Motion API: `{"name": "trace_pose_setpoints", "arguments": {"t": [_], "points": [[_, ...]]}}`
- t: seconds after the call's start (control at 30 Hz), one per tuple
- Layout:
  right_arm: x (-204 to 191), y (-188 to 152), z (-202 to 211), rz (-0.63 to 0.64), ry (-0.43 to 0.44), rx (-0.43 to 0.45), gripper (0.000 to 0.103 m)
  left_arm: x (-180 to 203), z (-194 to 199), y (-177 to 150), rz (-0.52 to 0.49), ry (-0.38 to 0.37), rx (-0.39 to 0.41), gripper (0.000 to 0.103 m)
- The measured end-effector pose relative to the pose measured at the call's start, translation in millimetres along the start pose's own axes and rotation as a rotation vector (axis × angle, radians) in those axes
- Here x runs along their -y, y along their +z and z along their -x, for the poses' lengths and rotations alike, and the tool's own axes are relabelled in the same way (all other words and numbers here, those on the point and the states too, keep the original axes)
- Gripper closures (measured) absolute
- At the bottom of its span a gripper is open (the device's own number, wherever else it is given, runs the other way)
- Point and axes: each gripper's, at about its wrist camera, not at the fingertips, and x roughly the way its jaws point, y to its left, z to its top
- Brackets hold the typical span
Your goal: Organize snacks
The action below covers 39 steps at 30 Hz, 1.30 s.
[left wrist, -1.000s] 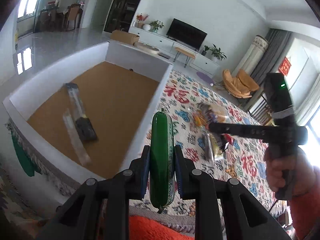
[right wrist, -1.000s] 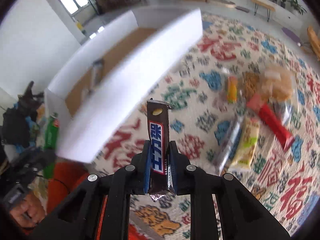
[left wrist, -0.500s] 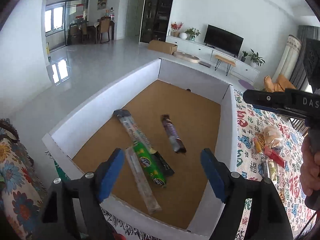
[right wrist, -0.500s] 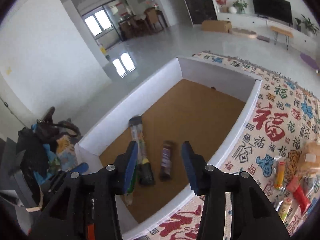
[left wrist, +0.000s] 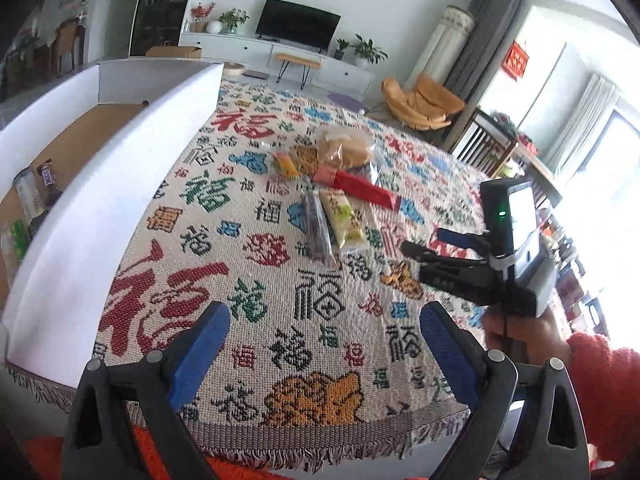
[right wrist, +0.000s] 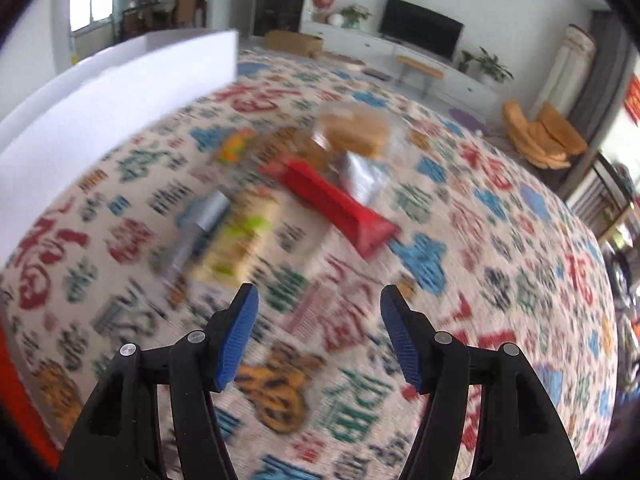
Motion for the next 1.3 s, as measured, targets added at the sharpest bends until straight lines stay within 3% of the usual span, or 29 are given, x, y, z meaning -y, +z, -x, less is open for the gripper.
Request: {"name": "trace_pose_setpoints", "arguments": {"t": [0.13,0.3,0.5,0.6,0.7,0.97,1.3], "points": [[55,-43,-12,-0.183,-0.033,-0.032,0.033,-4,-37,12,0.018,0.066,-0.011,0.008],[77,-51,-10,-0.296,-0.021,0.001,0.029,-10,-78,23,-0.010,0.167,-0.010,0.008],[77,-48,-13,-0.301,-0.023,-0.009,0.024,-22,-104,5,-0.016,0.219,-0.064,0.008],[78,-48,-16,-0.299,-0.028,-0.011,0.023,-29,-96,6,0.017,0.218,-0.020,0.008],[76,-49,-15,-0.301,-0.031,-0.011,0.022,-34,-100,5,0.039,0.221,-0.034,0.008],[77,-49,-15,-0.300,-0.030,-0.011,0.022,-19,-112,1,-0.044,0.299,-0.067,0.002],[77,-49,-15,-0.301,-0.029,-0.011,0.022,-15,-116,0,-0.072,0.328,-0.081,0.000]]}}
